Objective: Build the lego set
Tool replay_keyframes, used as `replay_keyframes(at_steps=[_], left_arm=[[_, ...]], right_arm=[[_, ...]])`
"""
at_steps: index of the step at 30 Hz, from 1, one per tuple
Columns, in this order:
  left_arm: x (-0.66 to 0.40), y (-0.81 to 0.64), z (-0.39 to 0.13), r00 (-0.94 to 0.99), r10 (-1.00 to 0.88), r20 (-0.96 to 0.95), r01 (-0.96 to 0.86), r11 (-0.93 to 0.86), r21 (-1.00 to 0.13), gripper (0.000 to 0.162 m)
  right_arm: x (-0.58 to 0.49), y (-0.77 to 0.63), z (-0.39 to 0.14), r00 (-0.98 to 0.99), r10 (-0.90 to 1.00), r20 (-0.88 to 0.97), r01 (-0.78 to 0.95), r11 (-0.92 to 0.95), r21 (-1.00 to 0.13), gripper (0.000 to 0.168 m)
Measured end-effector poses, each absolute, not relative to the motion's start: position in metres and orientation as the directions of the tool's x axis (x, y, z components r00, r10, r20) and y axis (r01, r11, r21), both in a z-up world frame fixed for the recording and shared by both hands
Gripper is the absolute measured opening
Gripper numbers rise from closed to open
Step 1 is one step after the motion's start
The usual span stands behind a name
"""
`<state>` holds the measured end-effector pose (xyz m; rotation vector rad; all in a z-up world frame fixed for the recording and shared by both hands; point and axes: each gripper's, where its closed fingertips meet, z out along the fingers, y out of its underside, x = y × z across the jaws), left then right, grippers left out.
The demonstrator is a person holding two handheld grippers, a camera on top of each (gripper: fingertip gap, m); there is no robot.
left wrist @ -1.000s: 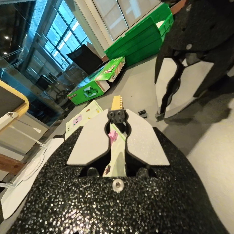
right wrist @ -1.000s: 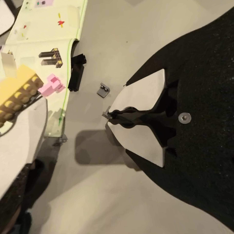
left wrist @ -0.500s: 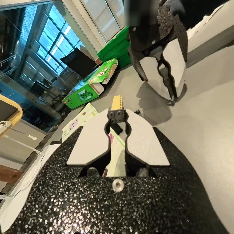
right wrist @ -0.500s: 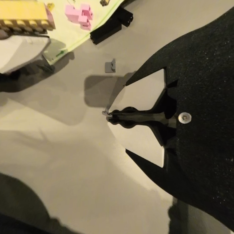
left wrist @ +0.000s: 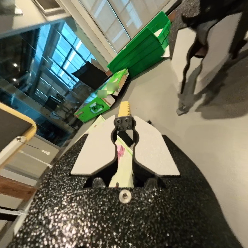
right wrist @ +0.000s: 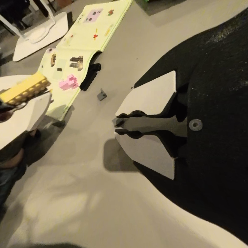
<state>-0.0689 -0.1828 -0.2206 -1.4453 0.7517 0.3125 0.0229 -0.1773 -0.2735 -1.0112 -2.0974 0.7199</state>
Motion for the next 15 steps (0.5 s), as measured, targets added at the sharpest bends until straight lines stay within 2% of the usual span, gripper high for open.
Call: replay_keyframes(at_steps=[5, 9, 11, 15], left_arm=[[-0.063, -0.184, -0.224, 0.703, -0.251, -0.666, -0.654, 0.141, -0.743, 0.018], [-0.064, -0.183, -0.225, 0.703, -0.248, -0.667, -0.659, 0.127, -0.741, 0.018], [-0.064, -0.183, -0.226, 0.702, -0.254, -0.665, -0.658, 0.125, -0.742, 0.018], [-0.061, -0.183, -0.228, 0.691, -0.266, -0.673, -0.668, 0.122, -0.734, 0.018]], right_arm=[[0.013, -0.185, -0.258, -0.392, 0.86, 0.328, 0.447, 0.49, -0.748, 0.015], [0.008, -0.168, -0.266, -0.197, 0.967, 0.159, 0.618, 0.249, -0.746, 0.031], [0.011, -0.164, -0.271, -0.116, 0.98, 0.162, 0.64, 0.199, -0.742, 0.03], [0.018, -0.171, -0.277, -0.065, 0.968, 0.242, 0.638, 0.227, -0.736, 0.019]])
